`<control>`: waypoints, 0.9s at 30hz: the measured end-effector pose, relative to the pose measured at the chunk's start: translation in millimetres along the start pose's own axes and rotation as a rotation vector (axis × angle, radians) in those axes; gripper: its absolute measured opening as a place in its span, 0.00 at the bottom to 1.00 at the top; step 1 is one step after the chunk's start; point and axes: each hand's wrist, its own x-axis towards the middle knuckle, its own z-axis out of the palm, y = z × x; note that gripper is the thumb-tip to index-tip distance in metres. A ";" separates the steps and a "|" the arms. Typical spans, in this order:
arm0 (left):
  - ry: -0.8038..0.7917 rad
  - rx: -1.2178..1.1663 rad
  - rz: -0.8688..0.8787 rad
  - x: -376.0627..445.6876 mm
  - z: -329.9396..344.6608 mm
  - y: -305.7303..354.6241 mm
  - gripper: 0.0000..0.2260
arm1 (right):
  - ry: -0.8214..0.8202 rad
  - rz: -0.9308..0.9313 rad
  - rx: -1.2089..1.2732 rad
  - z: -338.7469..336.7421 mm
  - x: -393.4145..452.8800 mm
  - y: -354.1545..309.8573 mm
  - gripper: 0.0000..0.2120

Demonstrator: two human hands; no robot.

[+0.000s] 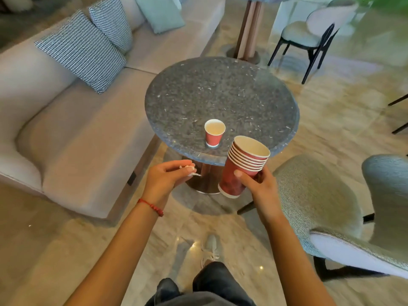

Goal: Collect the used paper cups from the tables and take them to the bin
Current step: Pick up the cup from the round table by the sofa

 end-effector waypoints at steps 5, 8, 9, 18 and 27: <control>0.055 0.008 -0.036 56.8 23.8 9.9 0.06 | -0.039 0.002 -0.007 3.6 75.0 3.3 0.21; 0.074 0.007 -0.044 84.1 30.1 13.9 0.07 | -0.030 0.004 -0.029 9.6 110.6 6.1 0.24; 0.085 0.009 -0.051 92.0 30.9 14.5 0.07 | -0.027 0.012 -0.029 11.9 121.2 6.8 0.24; 0.100 0.016 -0.133 146.0 20.9 7.1 0.07 | 0.020 0.000 -0.102 41.7 187.7 23.5 0.26; 0.053 0.040 -0.192 180.2 2.2 5.4 0.08 | 0.094 -0.037 -0.184 65.0 217.3 47.7 0.29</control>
